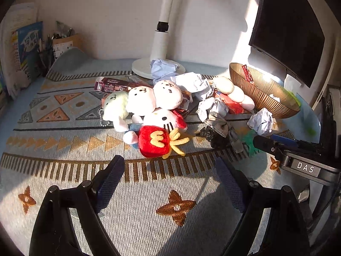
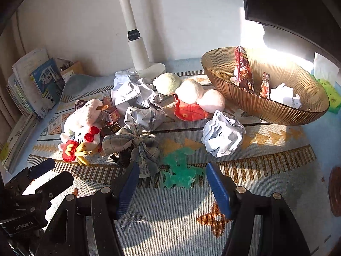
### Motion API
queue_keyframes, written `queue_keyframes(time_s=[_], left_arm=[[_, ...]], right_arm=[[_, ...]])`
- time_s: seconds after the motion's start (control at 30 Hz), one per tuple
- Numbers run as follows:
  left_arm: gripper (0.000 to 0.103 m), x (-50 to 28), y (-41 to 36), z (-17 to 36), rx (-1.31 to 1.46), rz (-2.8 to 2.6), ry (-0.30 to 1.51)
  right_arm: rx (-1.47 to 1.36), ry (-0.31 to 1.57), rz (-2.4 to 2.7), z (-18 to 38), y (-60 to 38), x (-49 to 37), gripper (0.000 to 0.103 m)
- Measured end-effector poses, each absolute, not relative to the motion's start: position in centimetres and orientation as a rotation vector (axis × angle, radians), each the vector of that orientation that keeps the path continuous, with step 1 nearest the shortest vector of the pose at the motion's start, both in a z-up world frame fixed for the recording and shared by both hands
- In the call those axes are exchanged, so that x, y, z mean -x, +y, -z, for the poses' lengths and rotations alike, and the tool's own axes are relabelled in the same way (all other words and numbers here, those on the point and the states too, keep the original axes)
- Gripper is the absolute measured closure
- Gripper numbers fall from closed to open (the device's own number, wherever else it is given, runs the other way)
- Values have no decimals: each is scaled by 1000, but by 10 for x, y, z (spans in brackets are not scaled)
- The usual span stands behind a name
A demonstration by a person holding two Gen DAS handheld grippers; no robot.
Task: Organize objects
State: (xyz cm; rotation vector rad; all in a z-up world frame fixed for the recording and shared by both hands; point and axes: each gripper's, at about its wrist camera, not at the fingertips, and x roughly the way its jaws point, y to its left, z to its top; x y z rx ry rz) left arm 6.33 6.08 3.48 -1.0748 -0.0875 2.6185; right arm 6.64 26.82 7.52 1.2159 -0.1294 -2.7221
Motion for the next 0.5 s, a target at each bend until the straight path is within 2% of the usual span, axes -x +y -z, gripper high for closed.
queue_keyframes(time_s=[0.17,0.37,0.5], left_arm=[[16,-60,56,-31,1106,-2580,-151],[16,-52,45,-25,1148,-2536,-264],[16,-51,38,-24,1162,-2532,-334]], right_arm=[[-1236,-177,2692,-72,273,-63,38],[-1235,-372,2695,-71,297,-62,38],[-1236,-424,2692,-71,303,-62,38]])
